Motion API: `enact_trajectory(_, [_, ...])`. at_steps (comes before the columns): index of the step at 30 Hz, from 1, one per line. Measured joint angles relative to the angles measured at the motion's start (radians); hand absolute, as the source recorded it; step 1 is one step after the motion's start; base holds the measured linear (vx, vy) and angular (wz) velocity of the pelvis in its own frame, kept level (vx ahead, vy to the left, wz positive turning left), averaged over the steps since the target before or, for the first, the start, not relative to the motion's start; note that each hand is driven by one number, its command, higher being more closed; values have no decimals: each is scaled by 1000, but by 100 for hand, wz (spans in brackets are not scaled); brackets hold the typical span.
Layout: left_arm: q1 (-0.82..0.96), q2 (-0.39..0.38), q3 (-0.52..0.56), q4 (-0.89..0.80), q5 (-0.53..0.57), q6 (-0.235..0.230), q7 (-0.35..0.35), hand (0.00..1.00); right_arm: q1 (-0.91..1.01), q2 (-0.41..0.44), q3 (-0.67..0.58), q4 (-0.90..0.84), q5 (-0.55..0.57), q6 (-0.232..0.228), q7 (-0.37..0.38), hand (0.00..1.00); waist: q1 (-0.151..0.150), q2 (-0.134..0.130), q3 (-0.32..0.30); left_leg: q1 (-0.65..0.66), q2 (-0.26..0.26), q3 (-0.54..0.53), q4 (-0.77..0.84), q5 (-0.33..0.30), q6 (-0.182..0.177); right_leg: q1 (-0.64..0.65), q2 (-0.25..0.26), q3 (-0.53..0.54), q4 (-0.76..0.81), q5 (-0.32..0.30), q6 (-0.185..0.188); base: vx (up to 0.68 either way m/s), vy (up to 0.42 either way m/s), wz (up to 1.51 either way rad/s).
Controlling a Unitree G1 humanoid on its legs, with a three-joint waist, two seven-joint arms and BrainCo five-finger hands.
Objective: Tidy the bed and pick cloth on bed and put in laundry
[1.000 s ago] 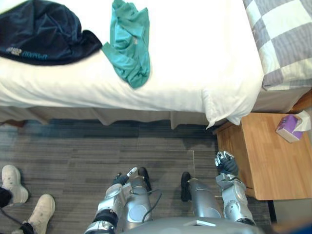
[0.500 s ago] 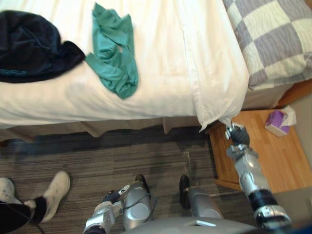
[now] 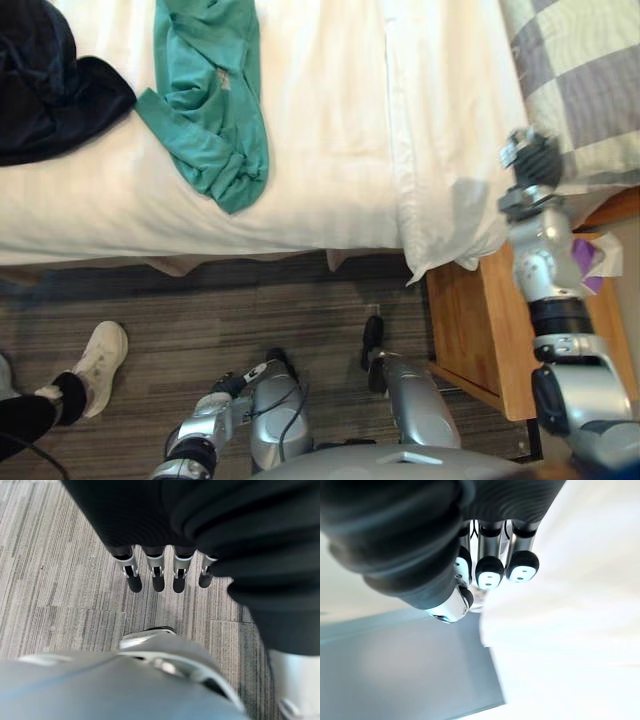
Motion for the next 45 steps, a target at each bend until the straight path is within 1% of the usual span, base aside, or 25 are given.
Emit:
enact_trajectory(2, [-7, -15, 0, 0, 2, -6, 0, 0, -46, -10, -20, -43, 98, -41, 29, 100, 1, 13, 9, -14, -16, 1, -12, 8, 4, -22, -10, 2, 6, 0, 0, 62, 35, 11])
enact_trajectory(5, [-39, -35, -1, 1, 31, -15, 1, 0, -137, -18, -31, -65, 292, -111, 81, 100, 5, 40, 34, -78, -52, 1, -5, 35, 16, -93, -50, 4, 50, -10, -3, 36, 55, 22])
enact_trajectory(9, [-74, -63, 10, -4, 37, -25, 2, 0, -143, -9, -33, -94, 426, -152, 109, 100, 12, 75, 56, -164, -80, 6, 46, 37, 19, -208, -100, 5, 168, -61, 7, -6, 49, 17])
enact_trajectory(11, [-90, -88, 38, -21, 25, -50, 8, 0, -142, 40, -40, -139, 499, -177, 148, 100, 12, 101, 76, -233, -81, 23, 87, 37, 19, -299, -117, 7, 232, -70, 1, -42, 27, -4])
enact_trajectory(12, [-95, -92, 40, -25, 17, -60, 10, 0, -141, 50, -42, -151, 515, -182, 156, 100, 12, 107, 80, -252, -80, 30, 97, 37, 19, -324, -121, 7, 249, -71, -1, -43, 17, -9])
enact_trajectory(13, [-106, -99, 41, -43, 5, -77, 18, 0, -139, 65, -44, -159, 553, -198, 190, 100, 10, 115, 94, -283, -80, 35, 110, 38, 20, -367, -131, 7, 276, -75, -6, -32, 11, -3])
enact_trajectory(16, [-139, -115, 44, -60, -29, -116, 30, 0, -121, 116, -83, -169, 648, -241, 269, 100, 1, 122, 104, -353, -80, 50, 131, 41, 26, -453, -149, 10, 323, -95, -10, -29, -6, 7])
enact_trajectory(18, [-177, -152, 54, -63, -58, -137, 30, 0, -75, 139, -113, -196, 748, -292, 381, 100, -1, 124, 106, -398, -77, 60, 149, 44, 31, -508, -156, 17, 359, -108, -28, -1, 11, 9])
enact_trajectory(20, [-203, -173, 69, -63, -62, -147, 30, 0, -35, 146, -124, -217, 811, -312, 470, 100, -4, 124, 106, -419, -76, 63, 163, 45, 32, -539, -158, 30, 389, -120, -29, 7, 4, 11])
enact_trajectory(21, [-211, -178, 75, -62, -63, -148, 32, 0, -21, 153, -132, -227, 836, -312, 505, 100, -7, 124, 106, -425, -75, 64, 168, 45, 32, -549, -159, 33, 401, -123, -28, 10, 1, 8])
enact_trajectory(23, [-229, -190, 84, -62, -79, -150, 35, 0, 23, 194, -155, -236, 911, -310, 628, 100, -20, 124, 106, -444, -72, 80, 177, 45, 33, -581, -171, 34, 432, -136, -28, 15, 6, 7])
enact_trajectory(25, [-240, -195, 88, -60, -94, -149, 45, 0, 70, 222, -157, -230, 934, -306, 683, 100, -33, 124, 106, -456, -66, 89, 182, 45, 33, -592, -168, 34, 432, -138, -27, 16, 7, 1])
enact_trajectory(26, [-249, -203, 94, -56, -99, -149, 59, 0, 106, 237, -171, -219, 941, -290, 699, 100, -35, 124, 106, -456, -65, 90, 182, 45, 33, -595, -166, 38, 432, -138, -27, 12, 12, -8])
enact_trajectory(27, [-251, -208, 108, -55, -101, -148, 65, 0, 120, 247, -187, -202, 942, -278, 699, 100, -38, 123, 106, -455, -65, 91, 183, 45, 33, -595, -165, 43, 432, -138, -27, 4, 21, -10])
enact_trajectory(30, [-252, -217, 143, -55, -128, -149, 71, 0, 185, 275, -234, -6, 943, -216, 659, 100, -45, 123, 105, -451, -58, 118, 190, 45, 33, -596, -154, 66, 418, -138, -28, -10, 28, -16])
enact_trajectory(32, [-257, -219, 172, -42, -143, -150, 71, 0, 247, 310, -238, 133, 940, -162, 626, 100, -49, 122, 105, -449, -47, 144, 200, 42, 36, -594, -137, 90, 394, -136, -26, -28, 20, -29])
enact_trajectory(33, [-257, -219, 176, -39, -146, -152, 71, 0, 264, 326, -234, 155, 934, -152, 618, 100, -52, 121, 105, -446, -46, 144, 200, 40, 34, -591, -135, 91, 387, -135, -25, -32, 16, -35])
enact_trajectory(34, [-257, -221, 187, -37, -168, -157, 70, 0, 298, 345, -220, 197, 898, -135, 604, 0, -58, 121, 104, -434, -42, 147, 199, 32, 33, -580, -128, 93, 375, -135, -25, -32, 13, -40])
enact_trajectory(36, [-257, -228, 190, -37, -189, -170, 64, 0, 352, 362, -184, 263, 828, -118, 566, 0, -58, 121, 104, -390, -20, 168, 198, 3, 34, -541, -103, 99, 354, -130, -21, -31, 22, -47])
enact_trajectory(38, [-258, -240, 186, -39, -209, -176, 48, 0, 404, 360, -149, 299, 708, -116, 508, 0, -80, 117, 100, -343, -13, 168, 188, -11, 36, -488, -92, 99, 331, -119, -14, -64, 41, -30])
enact_trajectory(39, [-253, -256, 184, -38, -209, -177, 41, 0, 432, 358, -133, 320, 561, -115, 443, 0, -85, 106, 80, -309, -11, 170, 163, -36, 37, -458, -78, 101, 301, -116, -10, -90, 56, -28])
enact_trajectory(41, [-251, -262, 174, -36, -209, -173, 40, 0, 450, 355, -109, 337, 441, -113, 395, 0, -84, 97, 60, -285, -5, 171, 137, -68, 37, -443, -63, 101, 285, -104, -9, -73, 45, -24])
enact_trajectory(42, [-251, -261, 137, -37, -209, -166, 34, 0, 473, 355, -88, 356, 249, -104, 321, 0, -86, 78, 53, -250, -7, 174, 124, -65, 40, -399, -63, 97, 257, -93, -4, -76, 31, -7])
enact_trajectory(44, [-237, -261, 100, -38, -208, -149, 25, 0, 519, 354, -59, 372, 42, -73, 250, 0, -82, 63, 39, -186, -11, 175, 93, -57, 40, -324, -62, 89, 212, -80, 2, -61, 31, 0])
enact_trajectory(45, [-216, -257, 80, -37, -206, -142, 21, 0, 556, 359, -30, 385, -88, -57, 213, 0, -81, 51, 12, -149, -20, 177, 58, -43, 39, -279, -64, 83, 173, -66, 4, -15, 23, 3])
